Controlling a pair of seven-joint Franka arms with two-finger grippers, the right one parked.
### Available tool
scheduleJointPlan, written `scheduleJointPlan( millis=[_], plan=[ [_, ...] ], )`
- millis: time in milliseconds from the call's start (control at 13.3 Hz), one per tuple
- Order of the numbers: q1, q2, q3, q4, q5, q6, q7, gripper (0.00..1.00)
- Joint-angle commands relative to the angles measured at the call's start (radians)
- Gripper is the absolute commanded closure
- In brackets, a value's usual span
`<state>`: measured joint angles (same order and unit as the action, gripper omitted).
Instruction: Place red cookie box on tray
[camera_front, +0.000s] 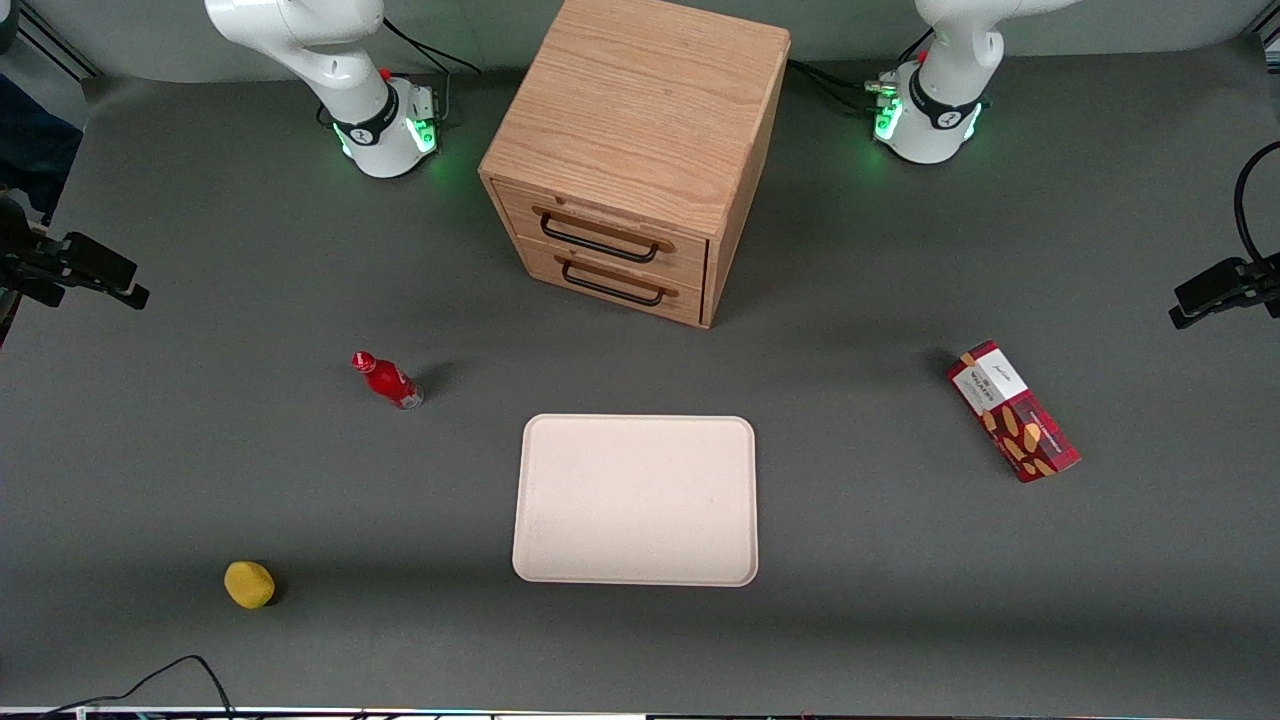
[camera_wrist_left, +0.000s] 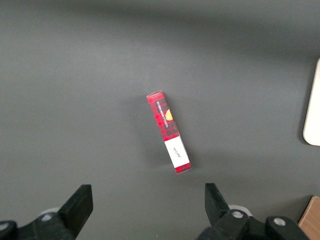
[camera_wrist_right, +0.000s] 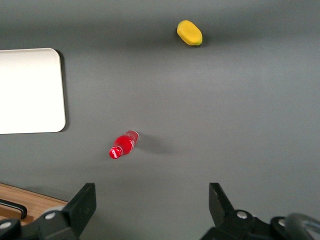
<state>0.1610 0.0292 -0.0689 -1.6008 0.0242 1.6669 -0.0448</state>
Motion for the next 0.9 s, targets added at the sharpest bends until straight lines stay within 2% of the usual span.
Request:
scheduleJointPlan(
  millis=[0,450,825],
  plan=[
    [0.012,-0.026,-0.005,-0.075,-0.004,0.025,-0.067,0.00],
    [0.005,-0.107,-0.012,-0.350,-0.006,0.275,-0.151,0.00],
    [-0.033,-0.098,-0.015,-0.540,-0.004,0.531,-0.243,0.00]
  ],
)
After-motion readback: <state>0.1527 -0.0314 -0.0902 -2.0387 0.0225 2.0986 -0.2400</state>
